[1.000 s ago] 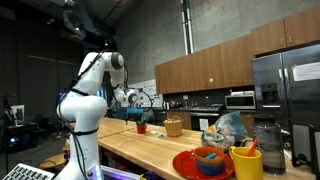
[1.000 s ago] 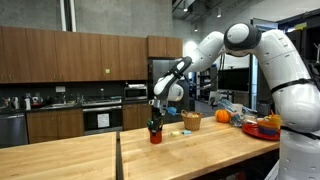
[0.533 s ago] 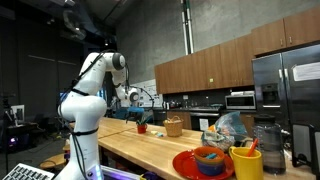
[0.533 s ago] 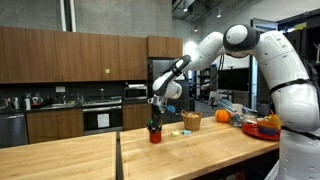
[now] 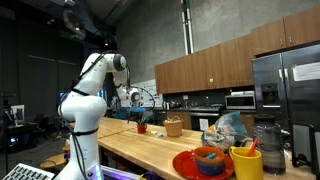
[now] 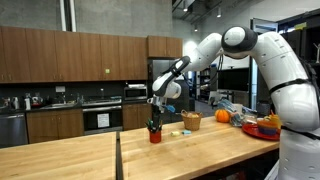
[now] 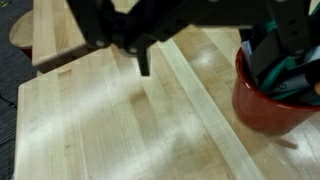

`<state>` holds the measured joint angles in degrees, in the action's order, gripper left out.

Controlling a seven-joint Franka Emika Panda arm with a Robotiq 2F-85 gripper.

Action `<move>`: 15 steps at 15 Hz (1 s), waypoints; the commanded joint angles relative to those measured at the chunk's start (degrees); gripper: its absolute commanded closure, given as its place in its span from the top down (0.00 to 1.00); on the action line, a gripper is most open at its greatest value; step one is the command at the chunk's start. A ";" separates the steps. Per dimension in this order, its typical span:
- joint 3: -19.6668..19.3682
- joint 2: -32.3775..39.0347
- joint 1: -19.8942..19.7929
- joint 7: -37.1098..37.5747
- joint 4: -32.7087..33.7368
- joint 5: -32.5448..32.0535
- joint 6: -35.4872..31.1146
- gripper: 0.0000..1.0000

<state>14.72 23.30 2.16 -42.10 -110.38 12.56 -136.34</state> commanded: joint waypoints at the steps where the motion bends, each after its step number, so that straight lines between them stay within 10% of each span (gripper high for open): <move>1: 0.24 2.46 -0.07 -0.12 2.20 0.06 0.06 1.00; 3: 0.45 3.30 -0.16 -0.08 2.49 0.19 0.14 1.00; 15: 2.36 3.61 0.42 8.08 2.71 4.99 -0.82 0.01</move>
<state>15.86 27.19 2.45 -37.35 -108.28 15.25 -137.43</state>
